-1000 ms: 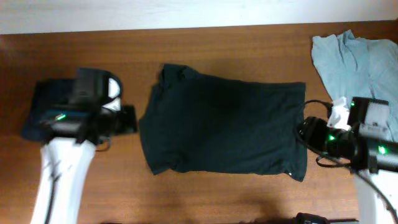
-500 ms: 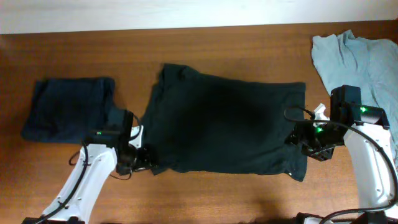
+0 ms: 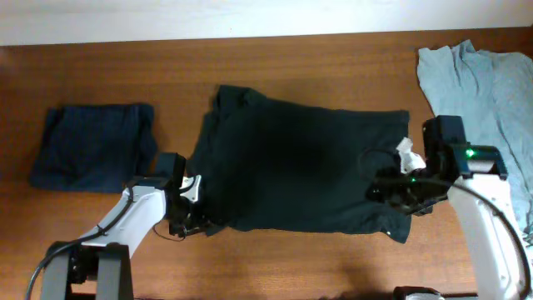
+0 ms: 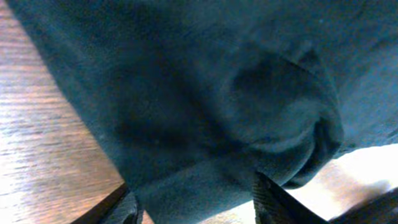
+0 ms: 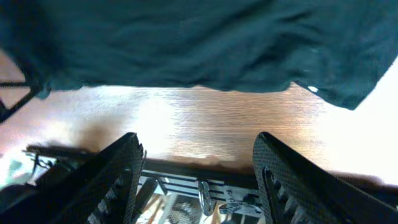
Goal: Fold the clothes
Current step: 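Grasp the shirt's near hem corners with both grippers, then lift the near hem with both grippers and fold it toward the far edge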
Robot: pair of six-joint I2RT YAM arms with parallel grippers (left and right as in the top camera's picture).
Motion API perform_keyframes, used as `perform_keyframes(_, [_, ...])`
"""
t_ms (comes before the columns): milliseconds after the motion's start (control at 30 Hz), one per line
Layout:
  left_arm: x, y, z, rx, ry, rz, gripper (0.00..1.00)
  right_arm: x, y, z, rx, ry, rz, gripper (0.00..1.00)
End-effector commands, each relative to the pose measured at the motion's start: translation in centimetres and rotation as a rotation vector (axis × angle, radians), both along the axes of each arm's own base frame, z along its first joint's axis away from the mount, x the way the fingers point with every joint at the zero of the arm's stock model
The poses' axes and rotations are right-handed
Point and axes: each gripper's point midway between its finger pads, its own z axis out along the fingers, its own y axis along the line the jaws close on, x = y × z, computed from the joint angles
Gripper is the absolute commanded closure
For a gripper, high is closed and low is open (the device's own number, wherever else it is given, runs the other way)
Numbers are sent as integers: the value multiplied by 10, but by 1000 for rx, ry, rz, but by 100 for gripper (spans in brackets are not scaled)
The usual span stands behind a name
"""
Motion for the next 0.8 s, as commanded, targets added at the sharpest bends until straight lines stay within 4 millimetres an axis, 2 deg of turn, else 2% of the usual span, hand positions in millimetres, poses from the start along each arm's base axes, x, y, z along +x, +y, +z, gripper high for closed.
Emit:
perform_keyframes(0, [5,-2,-5,-10,-14,-72,63,-2,11,14,-2,-66,19,40])
perform_keyframes(33, [8,-2,-2,-9,-21,-77,85,-3,11,15,-18,-74,20,40])
perform_keyframes(67, [10,-2,3,-5,-15,-78,99,-5,8,15,-45,-68,12,40])
perform_keyframes(200, [7,4,23,36,42,-109,99,-19,-12,7,-155,8,-54,39])
perform_keyframes(233, [9,9,29,63,45,-122,99,-20,-17,6,-184,20,-70,36])
perform_keyframes(333, [26,24,41,161,4,-128,99,-21,-24,3,-216,39,-111,31])
perform_keyframes(400, [37,27,47,185,-27,-127,99,-20,-27,1,-234,52,-130,28])
perform_keyframes(500, [42,29,50,203,-39,-117,99,-19,-33,-5,-264,81,-158,22])
perform_keyframes(633, [44,43,49,253,-29,-65,99,-14,-36,-24,-281,145,-184,19])
perform_keyframes(767, [43,47,49,257,-24,-56,99,-22,-36,-59,-291,271,-174,20])
